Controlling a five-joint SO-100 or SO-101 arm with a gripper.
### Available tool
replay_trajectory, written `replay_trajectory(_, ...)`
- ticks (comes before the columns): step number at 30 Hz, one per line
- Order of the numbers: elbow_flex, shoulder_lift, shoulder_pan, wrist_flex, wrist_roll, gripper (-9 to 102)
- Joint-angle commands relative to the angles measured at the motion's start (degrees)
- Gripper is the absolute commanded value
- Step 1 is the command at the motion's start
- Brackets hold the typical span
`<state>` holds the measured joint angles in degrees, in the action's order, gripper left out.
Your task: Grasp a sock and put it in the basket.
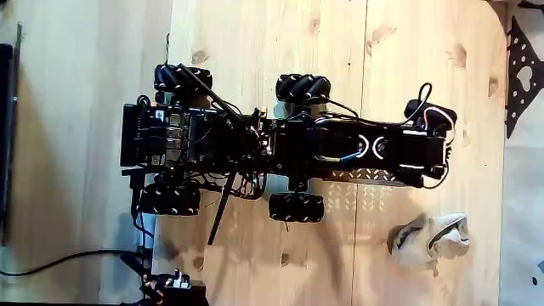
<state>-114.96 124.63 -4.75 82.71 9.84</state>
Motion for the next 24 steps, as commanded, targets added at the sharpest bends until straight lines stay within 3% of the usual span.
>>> replay_trajectory(1, 0.26, -0.44, 0.35, -2.11, -3.87, 1)
replay_trajectory(24, 1.67, 11.95, -6.42, 2.46, -9.58, 2)
